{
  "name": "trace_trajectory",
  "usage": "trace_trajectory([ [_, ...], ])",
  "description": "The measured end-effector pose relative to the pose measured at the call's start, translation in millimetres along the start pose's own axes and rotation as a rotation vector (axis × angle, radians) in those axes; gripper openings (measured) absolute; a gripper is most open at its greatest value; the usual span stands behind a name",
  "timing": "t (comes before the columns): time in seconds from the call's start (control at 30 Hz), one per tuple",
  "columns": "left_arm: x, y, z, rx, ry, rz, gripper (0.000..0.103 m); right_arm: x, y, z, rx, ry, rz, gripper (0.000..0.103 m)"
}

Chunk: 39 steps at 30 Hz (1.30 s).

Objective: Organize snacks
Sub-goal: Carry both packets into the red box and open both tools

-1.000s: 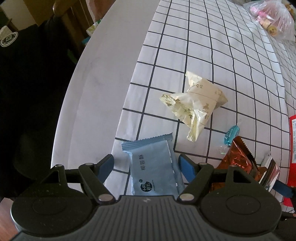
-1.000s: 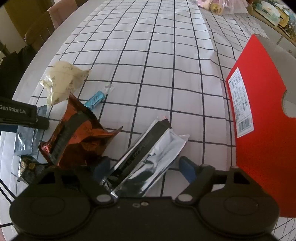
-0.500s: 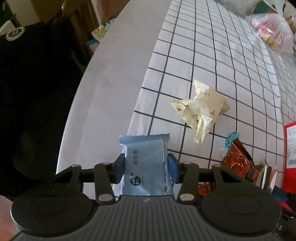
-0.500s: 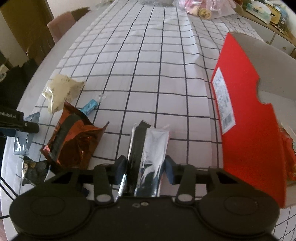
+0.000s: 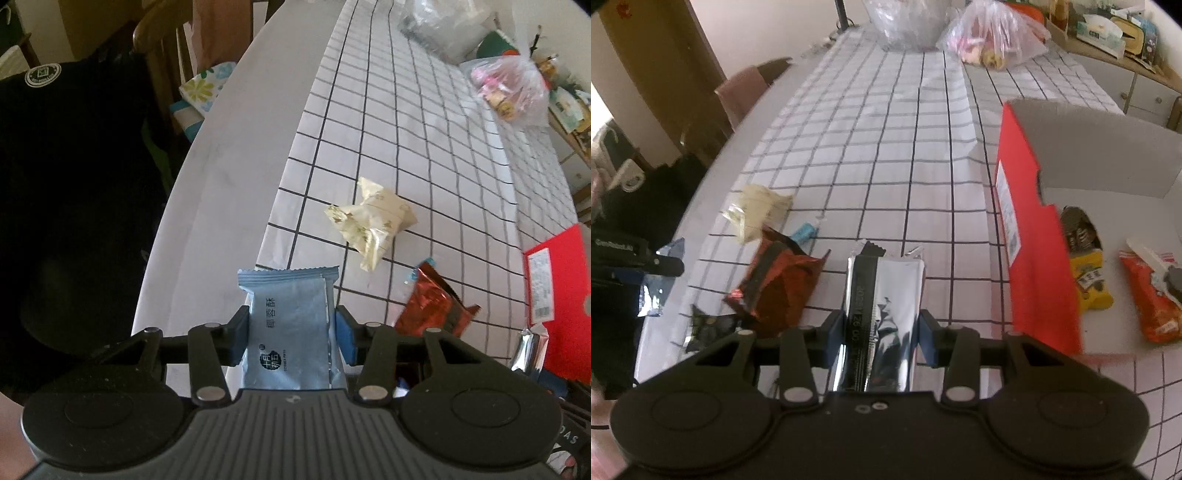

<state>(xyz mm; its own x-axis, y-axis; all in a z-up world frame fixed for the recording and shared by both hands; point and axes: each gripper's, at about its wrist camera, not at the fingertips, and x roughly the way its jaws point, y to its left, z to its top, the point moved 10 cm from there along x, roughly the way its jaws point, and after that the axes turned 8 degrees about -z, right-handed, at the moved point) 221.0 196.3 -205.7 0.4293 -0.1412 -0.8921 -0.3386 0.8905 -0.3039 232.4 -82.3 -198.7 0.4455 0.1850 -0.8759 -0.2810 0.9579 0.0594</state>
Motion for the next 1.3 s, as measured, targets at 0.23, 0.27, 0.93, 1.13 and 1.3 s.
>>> trace_trajectory([
  [0.23,-29.9,-18.1,-9.0,0.036,-0.032,-0.046,0.047,-43.6,-11.5,2.1,0.011,-0.051,0.044,0.041],
  [0.27,-34.6,-23.9,-10.9,0.042,-0.036,-0.058,0.047,-50.5,-14.5,2.5,0.017,-0.058,0.05,0.041],
  [0.93,-73.0,-198.0,-43.9,0.294,-0.062,-0.197,0.047,-122.0,-126.1,15.1,0.083,-0.181,0.011,0.041],
  [1.13,-65.6,-260.6,-55.3,0.351,-0.055,-0.225,0.047,-126.6,-170.9,19.5,0.095,-0.191,-0.01,0.041],
  [1.3,-52.6,-307.0,-63.2,0.378,-0.041,-0.237,0.047,-126.8,-203.2,25.8,0.106,-0.195,-0.018,0.041],
])
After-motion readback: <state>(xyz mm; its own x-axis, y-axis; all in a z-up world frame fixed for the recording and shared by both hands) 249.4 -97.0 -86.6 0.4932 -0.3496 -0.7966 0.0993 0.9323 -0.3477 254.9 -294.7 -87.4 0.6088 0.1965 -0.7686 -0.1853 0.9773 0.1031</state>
